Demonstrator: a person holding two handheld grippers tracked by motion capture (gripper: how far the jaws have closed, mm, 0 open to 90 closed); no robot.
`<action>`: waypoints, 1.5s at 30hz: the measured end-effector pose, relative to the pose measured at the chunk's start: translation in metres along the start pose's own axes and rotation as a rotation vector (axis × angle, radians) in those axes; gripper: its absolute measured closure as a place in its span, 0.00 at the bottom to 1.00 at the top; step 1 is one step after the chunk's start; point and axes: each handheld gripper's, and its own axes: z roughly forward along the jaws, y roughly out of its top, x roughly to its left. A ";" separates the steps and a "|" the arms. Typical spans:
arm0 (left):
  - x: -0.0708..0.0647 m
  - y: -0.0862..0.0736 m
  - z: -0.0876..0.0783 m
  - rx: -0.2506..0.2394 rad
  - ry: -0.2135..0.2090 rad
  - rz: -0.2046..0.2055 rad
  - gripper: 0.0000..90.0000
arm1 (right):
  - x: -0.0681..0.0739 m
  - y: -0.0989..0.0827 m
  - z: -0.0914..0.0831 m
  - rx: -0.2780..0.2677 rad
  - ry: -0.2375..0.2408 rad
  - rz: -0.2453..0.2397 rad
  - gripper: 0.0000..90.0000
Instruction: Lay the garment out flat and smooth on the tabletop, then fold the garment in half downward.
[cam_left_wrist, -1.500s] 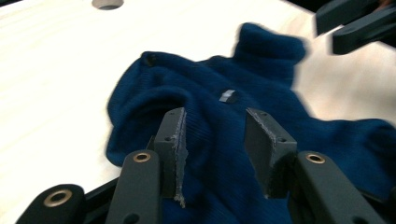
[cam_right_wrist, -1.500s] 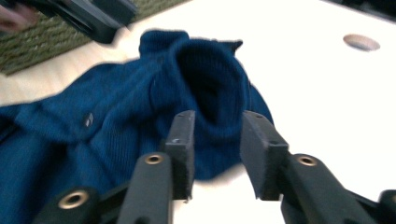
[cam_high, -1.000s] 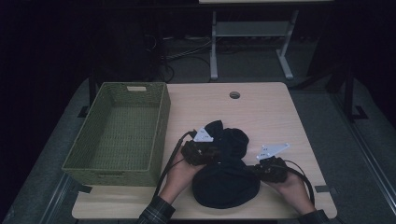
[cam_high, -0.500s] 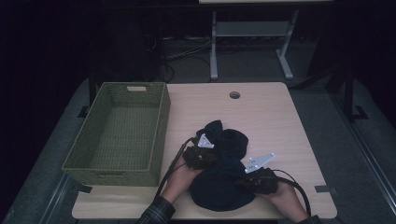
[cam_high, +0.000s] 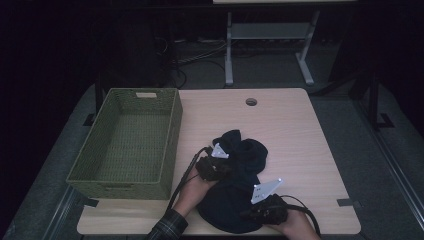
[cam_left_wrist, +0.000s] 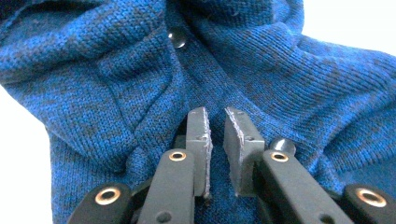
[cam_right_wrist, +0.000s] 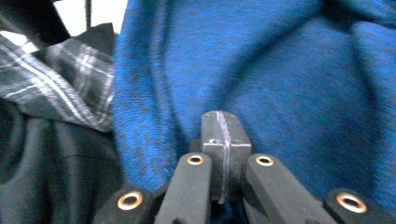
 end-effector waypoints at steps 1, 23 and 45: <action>0.000 0.000 0.000 -0.001 0.001 -0.001 0.89 | 0.002 0.001 0.001 -0.001 0.002 -0.009 1.00; 0.001 -0.004 0.000 -0.014 -0.009 -0.004 0.94 | -0.074 0.019 -0.070 -0.233 -0.279 0.134 0.72; 0.001 -0.004 -0.001 -0.014 -0.014 -0.010 0.94 | -0.177 0.008 -0.050 -0.146 -0.354 0.357 0.65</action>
